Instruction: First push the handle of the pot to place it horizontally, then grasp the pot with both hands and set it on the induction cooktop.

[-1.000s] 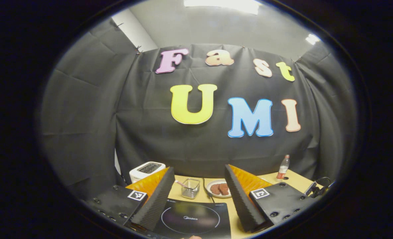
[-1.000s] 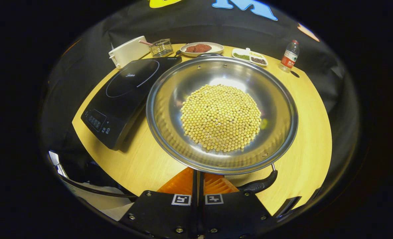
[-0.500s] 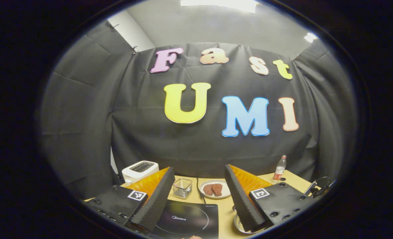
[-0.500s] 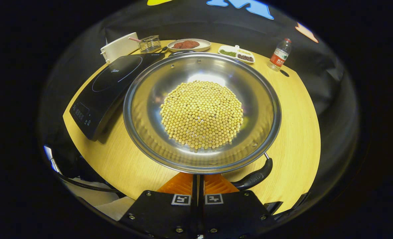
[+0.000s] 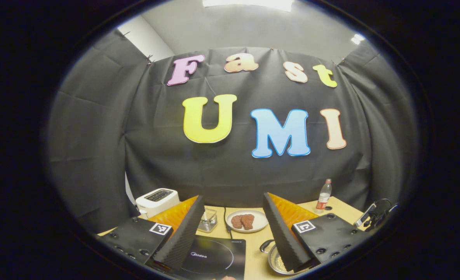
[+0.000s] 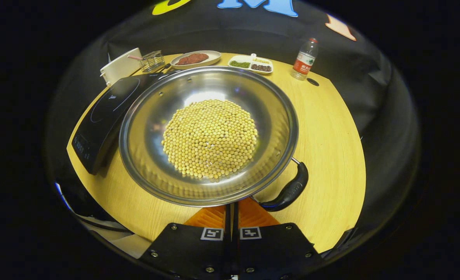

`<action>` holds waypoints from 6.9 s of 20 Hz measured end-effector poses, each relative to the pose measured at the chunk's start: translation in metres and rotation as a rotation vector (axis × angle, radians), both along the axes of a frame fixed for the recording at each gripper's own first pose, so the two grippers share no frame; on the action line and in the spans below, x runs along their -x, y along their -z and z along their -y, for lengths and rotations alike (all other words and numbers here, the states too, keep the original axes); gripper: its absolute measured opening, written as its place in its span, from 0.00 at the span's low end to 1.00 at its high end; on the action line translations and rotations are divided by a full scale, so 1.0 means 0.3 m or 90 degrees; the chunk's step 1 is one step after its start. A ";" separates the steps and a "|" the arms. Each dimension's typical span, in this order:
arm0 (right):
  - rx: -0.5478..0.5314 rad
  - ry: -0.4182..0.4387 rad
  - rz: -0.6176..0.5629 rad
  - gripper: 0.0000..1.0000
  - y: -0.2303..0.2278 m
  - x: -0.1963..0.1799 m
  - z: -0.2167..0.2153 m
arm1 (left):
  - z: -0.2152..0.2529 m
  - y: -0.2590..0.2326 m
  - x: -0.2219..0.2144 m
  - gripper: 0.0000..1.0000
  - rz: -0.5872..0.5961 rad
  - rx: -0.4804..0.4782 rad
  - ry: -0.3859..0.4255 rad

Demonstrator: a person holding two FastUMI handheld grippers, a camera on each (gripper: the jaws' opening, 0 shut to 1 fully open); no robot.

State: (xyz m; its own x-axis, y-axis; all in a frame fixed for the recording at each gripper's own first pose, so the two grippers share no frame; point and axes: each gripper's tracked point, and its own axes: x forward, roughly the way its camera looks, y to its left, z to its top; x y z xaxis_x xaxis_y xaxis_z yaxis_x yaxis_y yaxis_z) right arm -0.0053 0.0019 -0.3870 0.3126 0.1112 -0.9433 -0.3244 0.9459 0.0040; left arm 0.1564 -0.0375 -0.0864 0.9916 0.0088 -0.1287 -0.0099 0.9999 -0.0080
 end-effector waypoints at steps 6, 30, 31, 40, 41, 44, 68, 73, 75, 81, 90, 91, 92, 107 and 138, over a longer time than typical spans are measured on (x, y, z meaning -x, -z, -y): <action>-0.003 0.035 0.015 0.01 0.009 -0.072 0.082 | 0.044 0.019 0.001 0.98 -0.010 -0.009 -0.010; -0.044 0.158 0.228 0.01 -0.150 -0.348 0.200 | 0.105 0.209 0.000 0.94 -0.079 -0.029 -0.022; -0.057 0.163 0.254 0.01 -0.187 -0.362 0.193 | 0.110 0.216 -0.004 0.94 -0.081 -0.029 -0.018; -0.116 0.183 0.354 0.97 -0.300 -0.448 0.151 | 0.192 0.363 -0.054 0.98 -0.127 -0.019 0.039; -0.117 0.185 0.352 0.96 -0.295 -0.452 0.148 | 0.199 0.395 -0.058 0.98 -0.138 -0.022 0.044; -0.113 0.186 0.345 0.97 -0.277 -0.465 0.158 | 0.220 0.497 -0.074 0.98 -0.174 -0.028 0.065; -0.074 0.177 0.245 0.97 -0.012 -0.503 0.154 | 0.354 1.056 -0.167 0.95 -0.400 -0.038 0.128; -0.072 0.181 0.224 0.97 0.035 -0.492 0.158 | 0.385 1.112 -0.144 0.93 -0.429 -0.027 0.133; -0.069 0.183 0.221 0.96 0.046 -0.488 0.167 | 0.379 1.111 -0.153 0.92 -0.424 -0.029 0.127; -0.080 0.204 0.219 0.70 0.041 -0.472 0.162 | 0.360 1.116 -0.159 0.75 -0.421 -0.035 0.114; -0.082 0.202 0.214 0.55 0.054 -0.480 0.177 | 0.378 1.071 -0.131 0.65 -0.417 -0.031 0.113; -0.082 0.200 0.215 0.55 0.041 -0.478 0.183 | 0.382 1.054 -0.125 0.69 -0.413 -0.033 0.113; -0.081 0.196 0.220 0.55 0.025 -0.476 0.189 | 0.386 1.036 -0.119 0.69 -0.408 -0.033 0.112; -0.083 0.185 0.250 0.55 -0.163 -0.410 -0.005 | 0.145 0.861 -0.068 0.65 -0.372 -0.005 0.099; -0.068 0.207 0.246 0.55 -0.193 -0.343 -0.706 | -0.630 0.927 -0.140 0.69 -0.375 0.004 0.125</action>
